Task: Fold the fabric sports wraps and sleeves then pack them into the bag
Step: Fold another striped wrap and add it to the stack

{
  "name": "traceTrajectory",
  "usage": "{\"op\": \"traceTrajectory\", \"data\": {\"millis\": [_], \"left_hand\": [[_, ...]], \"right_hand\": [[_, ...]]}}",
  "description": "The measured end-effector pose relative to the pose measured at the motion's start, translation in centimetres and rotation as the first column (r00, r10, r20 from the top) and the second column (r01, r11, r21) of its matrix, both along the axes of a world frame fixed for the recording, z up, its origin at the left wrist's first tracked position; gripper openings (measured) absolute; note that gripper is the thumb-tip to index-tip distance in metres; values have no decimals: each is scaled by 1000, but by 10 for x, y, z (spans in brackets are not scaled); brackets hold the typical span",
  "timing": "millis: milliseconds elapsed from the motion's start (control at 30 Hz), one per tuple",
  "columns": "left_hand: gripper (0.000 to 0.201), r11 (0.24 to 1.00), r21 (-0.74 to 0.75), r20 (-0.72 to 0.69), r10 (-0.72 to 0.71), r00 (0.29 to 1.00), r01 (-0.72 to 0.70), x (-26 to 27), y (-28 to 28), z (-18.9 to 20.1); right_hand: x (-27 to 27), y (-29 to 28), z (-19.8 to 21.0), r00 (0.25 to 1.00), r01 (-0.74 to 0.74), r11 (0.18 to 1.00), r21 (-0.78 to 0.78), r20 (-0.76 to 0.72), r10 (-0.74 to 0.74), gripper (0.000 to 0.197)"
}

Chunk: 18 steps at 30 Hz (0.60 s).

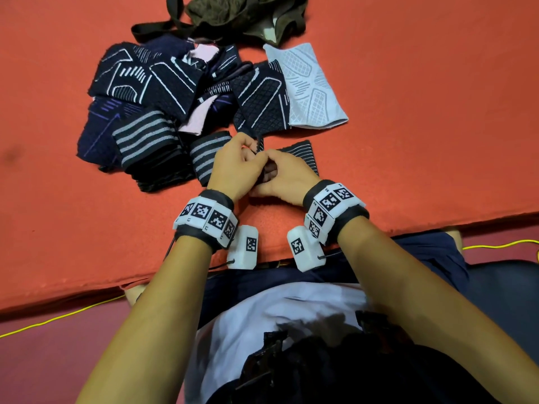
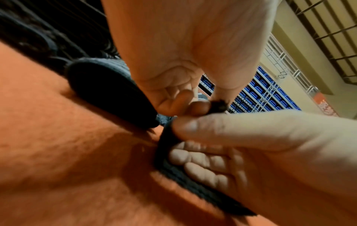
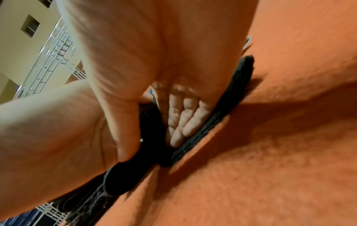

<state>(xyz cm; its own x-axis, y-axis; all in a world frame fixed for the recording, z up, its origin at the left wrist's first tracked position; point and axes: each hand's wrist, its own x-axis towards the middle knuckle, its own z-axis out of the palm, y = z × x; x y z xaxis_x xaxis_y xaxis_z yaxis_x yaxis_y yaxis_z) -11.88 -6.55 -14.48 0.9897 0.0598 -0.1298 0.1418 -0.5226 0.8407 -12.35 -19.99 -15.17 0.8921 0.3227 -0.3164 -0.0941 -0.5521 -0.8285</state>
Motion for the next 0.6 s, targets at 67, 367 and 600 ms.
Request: {"op": "traceTrajectory", "data": {"millis": [67, 367, 600], "left_hand": [[10, 999, -38, -22, -21, 1000, 20, -1, 2, -5], [28, 985, -25, 7, -168, 986, 168, -3, -3, -23], [45, 990, -22, -24, -138, 990, 138, -2, -6, -28]], "right_hand": [[-1, -1, -3, 997, 65, 997, 51, -36, -63, 44], [7, -21, -5, 948, 315, 940, -130, 88, -305, 26], [8, -28, -4, 931, 346, 882, -319, 234, -280, 20]]}}
